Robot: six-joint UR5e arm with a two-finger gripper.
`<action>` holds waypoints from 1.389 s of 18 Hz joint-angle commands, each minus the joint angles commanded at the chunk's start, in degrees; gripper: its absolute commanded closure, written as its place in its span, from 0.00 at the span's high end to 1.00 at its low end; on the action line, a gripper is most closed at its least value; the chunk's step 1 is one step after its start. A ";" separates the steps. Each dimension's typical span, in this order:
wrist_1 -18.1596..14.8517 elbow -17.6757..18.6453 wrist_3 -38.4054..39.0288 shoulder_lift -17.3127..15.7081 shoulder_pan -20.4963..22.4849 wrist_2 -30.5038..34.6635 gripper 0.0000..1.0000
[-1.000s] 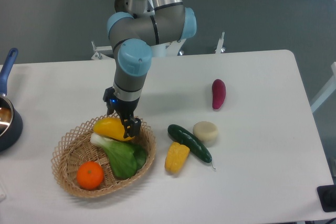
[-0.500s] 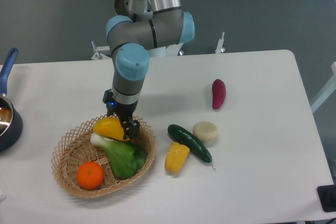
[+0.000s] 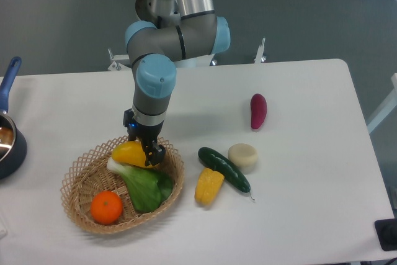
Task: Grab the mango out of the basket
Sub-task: 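Close the gripper around the yellow mango, then lift the grasped yellow mango up out of the basket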
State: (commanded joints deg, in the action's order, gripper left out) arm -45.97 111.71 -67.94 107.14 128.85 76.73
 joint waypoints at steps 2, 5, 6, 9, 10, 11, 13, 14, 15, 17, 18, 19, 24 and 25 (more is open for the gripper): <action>0.00 0.00 -0.09 -0.26 0.00 0.09 0.61; -0.09 -1.05 0.17 -1.14 0.00 0.00 0.45; -0.09 -1.23 0.09 -1.58 0.00 0.09 0.44; -0.26 -2.02 0.09 -2.72 0.17 0.00 0.43; -0.26 -2.02 0.09 -2.90 0.26 0.00 0.41; -0.26 -2.02 0.09 -2.90 0.26 0.00 0.40; -0.26 -2.11 0.17 -3.60 0.44 -0.09 0.40; -0.26 -2.46 0.26 -4.82 0.61 0.00 0.40; -0.26 -2.72 0.26 -6.66 0.87 0.00 0.40; -0.35 -2.81 0.26 -11.32 4.46 -0.78 0.40; -0.35 -3.34 0.26 -12.82 6.05 -2.01 0.40; -0.35 -4.04 0.61 -13.79 7.54 -4.20 0.40; -0.09 -11.23 10.09 -15.21 15.89 -14.39 0.40; -0.09 -12.64 11.93 -15.21 17.30 -16.50 0.40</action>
State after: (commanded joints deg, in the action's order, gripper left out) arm -46.05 99.07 -56.00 91.93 146.15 60.23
